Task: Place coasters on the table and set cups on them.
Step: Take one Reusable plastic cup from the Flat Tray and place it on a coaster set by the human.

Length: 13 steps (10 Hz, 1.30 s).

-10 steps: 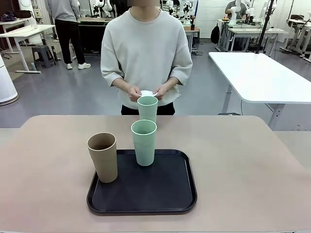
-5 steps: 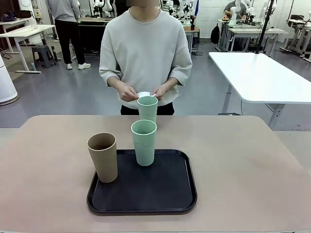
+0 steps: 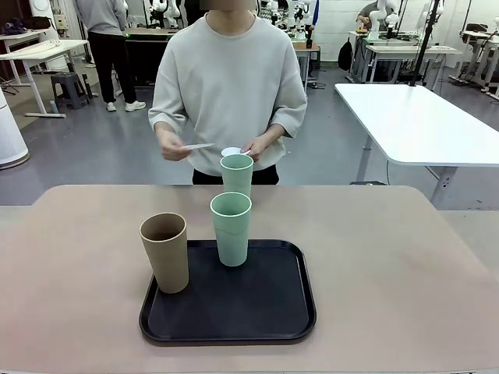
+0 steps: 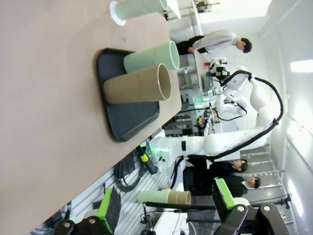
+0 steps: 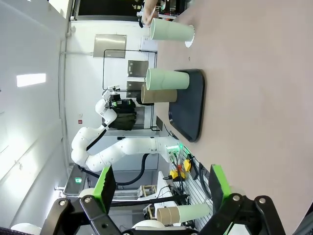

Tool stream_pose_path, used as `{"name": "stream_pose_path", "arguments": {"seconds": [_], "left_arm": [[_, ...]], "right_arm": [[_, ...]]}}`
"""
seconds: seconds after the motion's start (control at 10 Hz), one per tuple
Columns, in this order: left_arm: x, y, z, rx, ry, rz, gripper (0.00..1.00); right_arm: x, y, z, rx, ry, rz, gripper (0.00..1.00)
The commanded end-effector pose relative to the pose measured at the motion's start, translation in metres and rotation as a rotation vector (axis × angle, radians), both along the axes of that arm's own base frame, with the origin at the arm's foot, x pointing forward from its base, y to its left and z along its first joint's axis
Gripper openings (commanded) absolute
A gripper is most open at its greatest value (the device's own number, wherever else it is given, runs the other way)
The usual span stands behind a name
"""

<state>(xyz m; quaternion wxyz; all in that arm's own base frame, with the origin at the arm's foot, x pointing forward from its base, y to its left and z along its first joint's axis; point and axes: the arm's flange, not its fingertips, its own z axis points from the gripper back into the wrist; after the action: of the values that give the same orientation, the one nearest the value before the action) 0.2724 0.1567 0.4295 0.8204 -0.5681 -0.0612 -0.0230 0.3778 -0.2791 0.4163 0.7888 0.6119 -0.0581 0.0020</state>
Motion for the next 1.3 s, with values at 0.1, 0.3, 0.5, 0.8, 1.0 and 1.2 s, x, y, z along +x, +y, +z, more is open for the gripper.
{"name": "stream_pose_path", "arguments": {"seconds": [0.1, 0.3, 0.5, 0.8, 1.0, 1.2], "left_arm": [[0.000, 0.001, 0.002, -0.011, -0.005, 0.009, 1.00], [0.000, 0.001, 0.002, -0.011, -0.005, 0.009, 1.00], [0.000, 0.001, 0.002, -0.011, -0.005, 0.009, 1.00], [0.000, 0.001, 0.002, -0.011, -0.005, 0.009, 1.00], [0.000, 0.001, 0.002, -0.011, -0.005, 0.009, 1.00], [0.010, -0.005, 0.027, 0.126, -0.176, 0.000, 1.00]], "right_arm": [[0.002, -0.002, -0.001, 0.006, -0.004, -0.017, 1.00], [0.002, -0.002, -0.001, 0.006, -0.004, -0.017, 1.00], [0.002, -0.002, -0.001, 0.006, -0.004, -0.017, 1.00], [0.002, -0.002, -0.001, 0.006, -0.004, -0.017, 1.00], [0.002, -0.002, -0.001, 0.006, -0.004, -0.017, 1.00], [0.002, -0.002, -0.001, 0.006, -0.004, -0.017, 1.00]]}}
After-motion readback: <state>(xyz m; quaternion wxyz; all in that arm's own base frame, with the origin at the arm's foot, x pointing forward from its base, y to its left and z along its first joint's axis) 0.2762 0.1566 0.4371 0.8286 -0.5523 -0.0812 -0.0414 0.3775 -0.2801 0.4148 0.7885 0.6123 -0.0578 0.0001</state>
